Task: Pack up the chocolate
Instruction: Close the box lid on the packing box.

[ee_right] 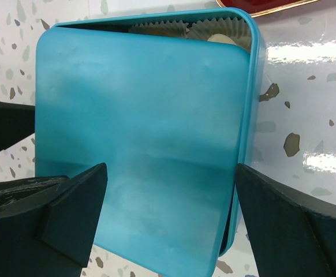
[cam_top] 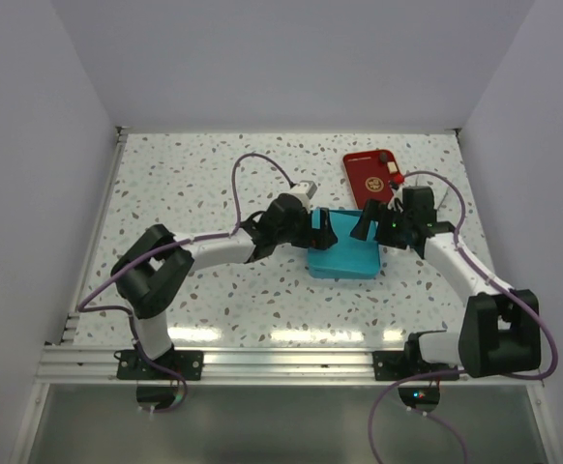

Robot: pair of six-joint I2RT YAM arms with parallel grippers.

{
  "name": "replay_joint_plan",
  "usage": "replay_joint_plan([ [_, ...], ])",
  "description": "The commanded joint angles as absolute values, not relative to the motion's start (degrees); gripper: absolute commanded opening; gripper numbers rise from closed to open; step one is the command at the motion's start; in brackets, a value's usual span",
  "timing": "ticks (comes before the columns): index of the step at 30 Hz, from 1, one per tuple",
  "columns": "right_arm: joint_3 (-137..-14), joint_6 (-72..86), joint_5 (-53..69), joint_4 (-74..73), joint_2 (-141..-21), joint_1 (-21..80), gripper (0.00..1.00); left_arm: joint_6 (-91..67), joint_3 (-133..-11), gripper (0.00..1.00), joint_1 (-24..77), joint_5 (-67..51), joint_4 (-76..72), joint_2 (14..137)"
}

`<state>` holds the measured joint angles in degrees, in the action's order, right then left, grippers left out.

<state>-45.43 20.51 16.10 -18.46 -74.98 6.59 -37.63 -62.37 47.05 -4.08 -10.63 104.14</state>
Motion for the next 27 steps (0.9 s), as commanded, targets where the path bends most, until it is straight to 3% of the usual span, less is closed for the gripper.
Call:
replay_joint_plan([
  [1,-47.99,20.83,17.84,-18.62,-72.16,6.68,0.95,-35.95,-62.14,1.0,47.64,-2.2,-12.13,103.1],
  [13,-47.2,18.98,15.47,-21.62,-70.22,6.68,0.96,-36.65,-55.91,1.0,47.55,-1.23,-14.93,98.79],
  [27,-45.44,16.43,14.05,-27.16,-66.89,6.68,0.94,-40.17,-49.4,0.87,45.18,-9.66,-24.52,96.68],
])
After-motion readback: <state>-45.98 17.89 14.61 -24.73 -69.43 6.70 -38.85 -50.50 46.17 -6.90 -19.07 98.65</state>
